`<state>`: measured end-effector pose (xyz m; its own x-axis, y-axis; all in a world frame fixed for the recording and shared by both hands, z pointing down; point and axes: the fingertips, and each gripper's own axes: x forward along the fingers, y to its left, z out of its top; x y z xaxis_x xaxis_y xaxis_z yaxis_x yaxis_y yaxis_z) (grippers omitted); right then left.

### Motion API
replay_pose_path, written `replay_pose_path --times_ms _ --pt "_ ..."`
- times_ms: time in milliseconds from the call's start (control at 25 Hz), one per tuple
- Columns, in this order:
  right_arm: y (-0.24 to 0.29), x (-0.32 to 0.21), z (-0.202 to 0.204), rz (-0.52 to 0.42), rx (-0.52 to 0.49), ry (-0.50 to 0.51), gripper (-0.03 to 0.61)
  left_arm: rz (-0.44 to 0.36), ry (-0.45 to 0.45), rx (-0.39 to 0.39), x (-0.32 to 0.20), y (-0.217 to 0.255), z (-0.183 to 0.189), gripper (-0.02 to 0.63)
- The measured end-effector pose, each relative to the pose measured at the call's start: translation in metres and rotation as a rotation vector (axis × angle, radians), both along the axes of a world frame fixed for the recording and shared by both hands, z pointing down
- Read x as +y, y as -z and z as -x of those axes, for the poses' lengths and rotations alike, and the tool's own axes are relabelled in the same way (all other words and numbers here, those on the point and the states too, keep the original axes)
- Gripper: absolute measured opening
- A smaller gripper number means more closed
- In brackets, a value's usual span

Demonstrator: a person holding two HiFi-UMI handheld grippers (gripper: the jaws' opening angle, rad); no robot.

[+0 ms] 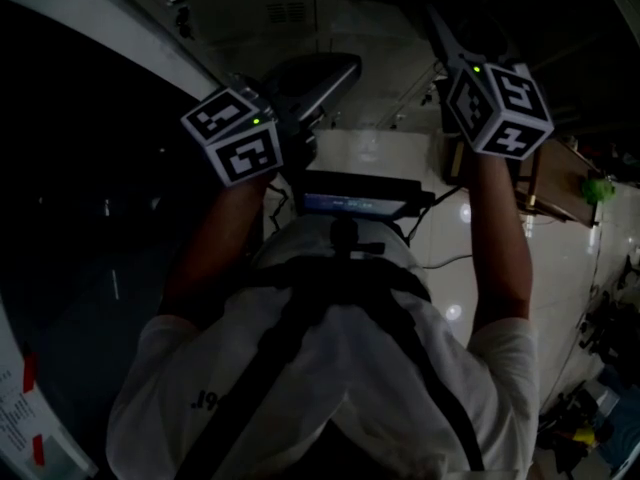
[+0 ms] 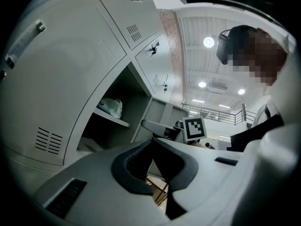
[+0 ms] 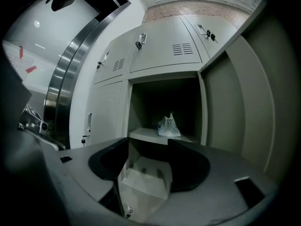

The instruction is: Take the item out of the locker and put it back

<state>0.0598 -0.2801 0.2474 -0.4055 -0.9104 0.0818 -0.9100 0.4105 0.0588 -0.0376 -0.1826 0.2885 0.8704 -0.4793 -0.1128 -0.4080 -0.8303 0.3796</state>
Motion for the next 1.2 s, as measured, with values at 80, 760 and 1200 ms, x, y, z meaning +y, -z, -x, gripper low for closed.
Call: replay_pose_path --times_ms 80,760,1200 --pt "-0.007 0.006 -0.002 0.017 -0.007 0.001 0.267 0.006 -0.001 0.002 0.001 -0.002 0.000 0.003" --pt "-0.054 0.043 -0.013 0.129 -0.077 -0.011 0.235 0.066 -0.007 0.012 0.012 -0.022 0.009 0.003" --pt "-0.094 0.074 -0.002 0.228 -0.091 0.009 0.182 0.144 0.001 0.024 0.026 -0.047 0.022 0.003"
